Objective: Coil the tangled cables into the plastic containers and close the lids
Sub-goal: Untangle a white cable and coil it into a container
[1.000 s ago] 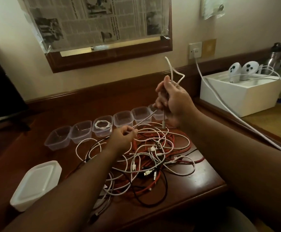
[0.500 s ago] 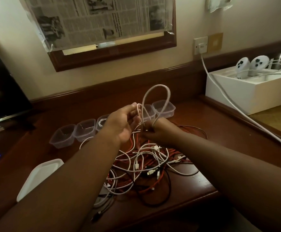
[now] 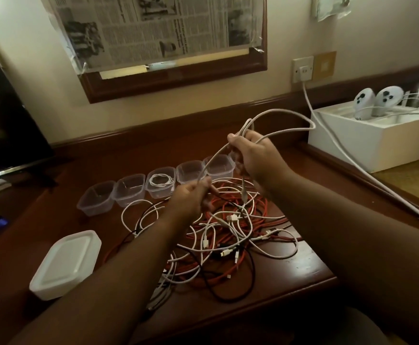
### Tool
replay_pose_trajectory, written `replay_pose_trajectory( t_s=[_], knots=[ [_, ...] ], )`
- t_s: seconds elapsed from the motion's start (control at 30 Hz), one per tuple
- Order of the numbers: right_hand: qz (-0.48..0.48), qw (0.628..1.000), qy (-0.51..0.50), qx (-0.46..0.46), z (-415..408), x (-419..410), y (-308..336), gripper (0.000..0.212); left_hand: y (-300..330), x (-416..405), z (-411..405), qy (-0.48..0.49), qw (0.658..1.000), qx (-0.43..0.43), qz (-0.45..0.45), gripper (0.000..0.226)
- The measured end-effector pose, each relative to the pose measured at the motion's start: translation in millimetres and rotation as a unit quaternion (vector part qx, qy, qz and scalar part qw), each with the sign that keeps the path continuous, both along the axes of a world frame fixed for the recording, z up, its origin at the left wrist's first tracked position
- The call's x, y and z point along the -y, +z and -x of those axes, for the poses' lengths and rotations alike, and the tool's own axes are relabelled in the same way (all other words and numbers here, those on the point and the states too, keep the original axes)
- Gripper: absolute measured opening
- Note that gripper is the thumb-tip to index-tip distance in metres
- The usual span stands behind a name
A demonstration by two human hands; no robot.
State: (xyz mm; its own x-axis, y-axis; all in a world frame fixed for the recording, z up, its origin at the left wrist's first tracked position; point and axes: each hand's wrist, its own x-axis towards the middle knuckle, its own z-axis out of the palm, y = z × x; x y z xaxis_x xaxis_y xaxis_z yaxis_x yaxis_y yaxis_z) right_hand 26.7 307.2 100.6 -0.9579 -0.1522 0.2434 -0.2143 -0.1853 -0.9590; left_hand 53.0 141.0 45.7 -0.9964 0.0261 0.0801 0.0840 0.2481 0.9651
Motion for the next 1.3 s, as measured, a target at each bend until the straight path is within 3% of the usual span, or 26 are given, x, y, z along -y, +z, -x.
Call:
replay_pose_trajectory(
  t_s=[0.1,0.17,0.3,0.4,0.47,0.6,0.63,0.7,0.8,0.83,0.9,0.97,1.03,1.17,1.3],
  knots=[
    [-0.109,0.977,0.11,0.145,0.8,-7.8,1.1,0.03,10.9,12.6,-11.9,0.07,0.996,-0.036,-0.037,0.031],
    [-0.226,0.938,0.201,0.168,-4.6,-12.1,0.0,0.038,24.8,22.3,-24.6,0.059,0.995,-0.08,-0.008,0.018],
    [-0.46,0.801,0.359,0.135,-27.0,-6.1,-0.5,0.048,57.0,42.2,-53.2,-0.027,0.991,-0.133,0.0,0.012],
    [-0.497,0.698,0.485,0.176,-45.2,7.3,-5.0,0.056,72.2,55.0,-71.5,-0.124,0.979,-0.161,-0.028,0.016],
    [-0.538,0.671,0.479,0.176,-55.9,17.3,-8.0,0.049,81.8,57.6,-82.8,-0.164,0.974,-0.151,-0.028,0.023],
    [-0.748,0.595,0.282,0.086,-64.2,28.6,-9.7,0.063,94.1,57.4,-99.4,-0.147,0.981,-0.127,-0.002,0.016],
    [-0.765,0.6,0.228,0.044,-64.1,29.7,-9.2,0.064,94.8,57.3,-101.6,-0.132,0.984,-0.119,-0.015,0.016],
    [-0.718,0.675,0.162,-0.05,-63.8,31.2,-8.0,0.054,95.1,55.9,-105.2,-0.1,0.988,-0.103,-0.052,0.018],
    [-0.48,0.867,0.101,-0.09,-72.1,34.5,0.3,0.028,94.6,54.0,-109.7,-0.064,0.988,-0.083,-0.111,0.027],
    [-0.386,0.915,0.083,-0.085,-77.6,34.4,5.3,0.027,95.1,52.7,-111.8,-0.058,0.987,-0.076,-0.131,0.028],
    [-0.231,0.966,0.087,-0.076,-91.3,32.1,14.4,0.033,96.8,49.1,-115.5,-0.047,0.981,-0.056,-0.18,0.028],
    [-0.152,0.975,0.14,-0.077,-107.5,30.9,21.7,0.037,99.1,45.9,-118.0,-0.036,0.969,-0.03,-0.244,0.028],
    [-0.174,0.964,0.18,-0.088,-122.2,33.1,26.1,0.036,101.8,43.3,-119.9,-0.036,0.959,-0.022,-0.281,0.031],
    [-0.3,0.926,0.205,-0.101,-139.1,44.7,29.8,0.031,102.8,39.7,-121.5,-0.022,0.97,-0.047,-0.238,0.036],
    [-0.296,0.928,0.209,-0.085,-141.7,51.0,28.1,0.016,94.7,32.4,-118.0,-0.039,0.985,-0.048,-0.163,0.043]
  ],
)
